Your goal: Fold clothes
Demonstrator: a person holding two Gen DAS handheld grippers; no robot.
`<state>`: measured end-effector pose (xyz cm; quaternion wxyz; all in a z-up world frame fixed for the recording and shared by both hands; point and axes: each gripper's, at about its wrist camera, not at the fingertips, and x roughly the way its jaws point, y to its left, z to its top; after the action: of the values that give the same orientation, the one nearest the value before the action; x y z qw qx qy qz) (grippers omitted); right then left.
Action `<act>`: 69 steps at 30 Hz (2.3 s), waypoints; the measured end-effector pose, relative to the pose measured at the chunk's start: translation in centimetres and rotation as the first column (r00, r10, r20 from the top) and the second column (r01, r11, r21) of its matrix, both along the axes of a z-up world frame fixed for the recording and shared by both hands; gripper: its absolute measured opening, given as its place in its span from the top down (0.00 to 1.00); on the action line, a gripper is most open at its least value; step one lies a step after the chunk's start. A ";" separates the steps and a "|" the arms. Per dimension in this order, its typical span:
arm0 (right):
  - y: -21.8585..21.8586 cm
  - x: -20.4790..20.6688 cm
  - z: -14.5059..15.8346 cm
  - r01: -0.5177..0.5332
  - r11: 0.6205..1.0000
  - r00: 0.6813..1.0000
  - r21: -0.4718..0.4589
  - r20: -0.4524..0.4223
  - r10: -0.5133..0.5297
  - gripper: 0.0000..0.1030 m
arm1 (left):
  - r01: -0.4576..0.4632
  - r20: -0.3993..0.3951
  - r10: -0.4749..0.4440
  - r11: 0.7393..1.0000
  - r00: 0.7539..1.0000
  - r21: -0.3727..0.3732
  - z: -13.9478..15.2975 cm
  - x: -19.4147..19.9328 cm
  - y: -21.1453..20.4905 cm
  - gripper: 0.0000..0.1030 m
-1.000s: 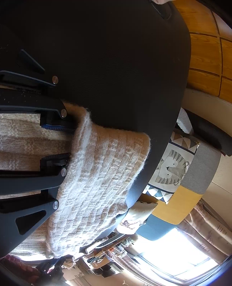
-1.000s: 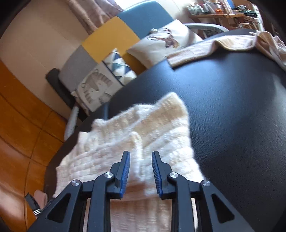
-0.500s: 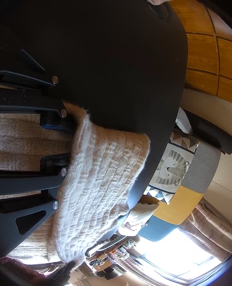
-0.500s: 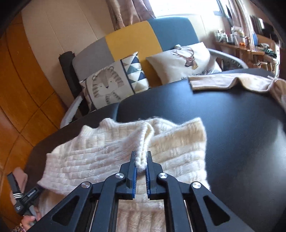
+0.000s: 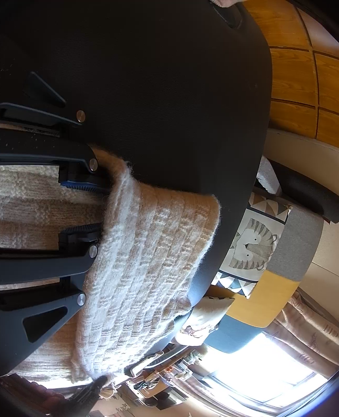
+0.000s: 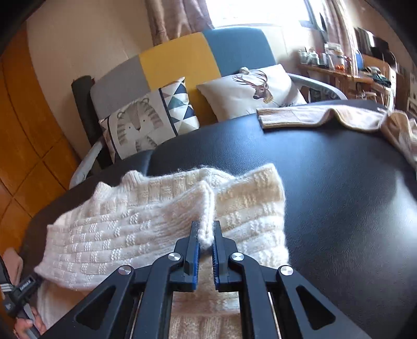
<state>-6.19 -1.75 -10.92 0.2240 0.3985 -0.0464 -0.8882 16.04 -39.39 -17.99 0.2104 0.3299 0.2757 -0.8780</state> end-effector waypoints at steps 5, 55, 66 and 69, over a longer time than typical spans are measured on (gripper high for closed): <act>0.8 -0.9 -2.4 0.007 0.999 0.998 -0.042 0.070 -0.004 0.95 | 0.002 -0.002 -0.002 1.000 1.000 0.005 0.1 0.1 0.0 0.77; 2.4 0.1 2.5 0.010 0.983 1.000 -0.184 0.005 -0.010 0.76 | 0.109 0.149 -0.069 0.955 0.986 -0.278 1.5 -6.3 3.6 0.58; -6.4 1.6 -1.3 -0.203 0.971 0.976 0.126 -0.055 0.211 0.79 | 0.102 0.137 -0.066 0.956 0.988 -0.276 1.5 -6.3 3.5 0.58; -6.4 1.9 -1.6 -0.194 0.972 0.976 0.129 -0.073 0.205 0.79 | 0.101 0.132 -0.067 0.956 0.989 -0.275 1.4 -6.3 3.5 0.58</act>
<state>-4.33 -8.15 -12.47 0.2894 0.3757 0.0576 -0.8785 9.76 -35.92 -16.56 0.2340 0.3611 0.1209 -0.8946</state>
